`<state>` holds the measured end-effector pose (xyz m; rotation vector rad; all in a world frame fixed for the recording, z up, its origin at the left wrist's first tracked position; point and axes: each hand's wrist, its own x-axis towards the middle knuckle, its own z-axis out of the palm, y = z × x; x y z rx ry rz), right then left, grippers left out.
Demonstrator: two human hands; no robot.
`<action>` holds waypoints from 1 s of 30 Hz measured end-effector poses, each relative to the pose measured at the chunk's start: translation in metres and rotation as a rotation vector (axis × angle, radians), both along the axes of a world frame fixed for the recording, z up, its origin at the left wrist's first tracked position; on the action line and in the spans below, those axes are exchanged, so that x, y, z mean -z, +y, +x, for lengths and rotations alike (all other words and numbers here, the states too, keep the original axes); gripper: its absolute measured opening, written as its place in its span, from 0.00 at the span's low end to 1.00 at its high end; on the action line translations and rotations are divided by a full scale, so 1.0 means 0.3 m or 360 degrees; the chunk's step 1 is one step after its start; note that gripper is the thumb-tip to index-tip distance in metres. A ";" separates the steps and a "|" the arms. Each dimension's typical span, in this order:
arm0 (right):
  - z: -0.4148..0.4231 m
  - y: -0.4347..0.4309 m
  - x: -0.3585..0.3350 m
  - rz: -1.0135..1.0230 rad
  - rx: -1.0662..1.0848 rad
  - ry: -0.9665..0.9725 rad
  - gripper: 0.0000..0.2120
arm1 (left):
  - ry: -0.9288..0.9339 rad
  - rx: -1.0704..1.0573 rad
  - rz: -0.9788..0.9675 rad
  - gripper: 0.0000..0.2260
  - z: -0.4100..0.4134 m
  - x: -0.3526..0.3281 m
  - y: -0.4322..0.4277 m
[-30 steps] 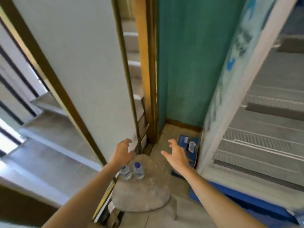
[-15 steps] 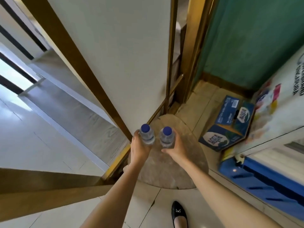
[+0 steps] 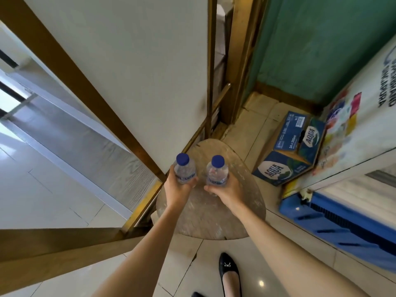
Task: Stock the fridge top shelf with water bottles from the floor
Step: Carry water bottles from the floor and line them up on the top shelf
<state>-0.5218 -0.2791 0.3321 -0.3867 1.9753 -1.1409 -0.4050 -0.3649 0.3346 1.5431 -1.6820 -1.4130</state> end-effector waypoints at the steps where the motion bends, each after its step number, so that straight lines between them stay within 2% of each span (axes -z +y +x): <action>1: -0.008 0.018 -0.030 -0.0006 0.0012 0.0015 0.30 | -0.0005 0.0042 -0.0004 0.30 -0.001 -0.029 0.006; 4: -0.050 0.064 -0.170 -0.0084 0.0030 0.0078 0.30 | -0.0022 0.0189 -0.0009 0.30 -0.032 -0.157 0.009; 7: -0.110 0.100 -0.343 -0.0215 0.0080 0.0101 0.30 | 0.0022 0.0335 0.0007 0.25 -0.100 -0.344 0.007; 15: -0.281 0.232 -0.933 -0.0547 0.0330 0.0505 0.26 | 0.0314 0.0836 -0.0147 0.24 -0.303 -0.961 0.030; 18: -0.350 0.321 -1.147 -0.0650 0.0416 0.0694 0.26 | 0.0419 0.1087 -0.0270 0.19 -0.399 -1.222 0.101; 22: -0.427 0.493 -1.451 -0.0748 0.0530 0.0863 0.28 | 0.0576 0.1306 -0.0386 0.18 -0.534 -1.525 0.241; 28: -0.540 0.786 -1.809 -0.0805 0.0657 0.1123 0.27 | 0.0816 0.1517 -0.0536 0.21 -0.711 -1.882 0.458; 30: -0.585 0.872 -1.905 -0.0785 0.0720 0.1201 0.29 | 0.0873 0.1550 -0.0603 0.23 -0.772 -1.979 0.540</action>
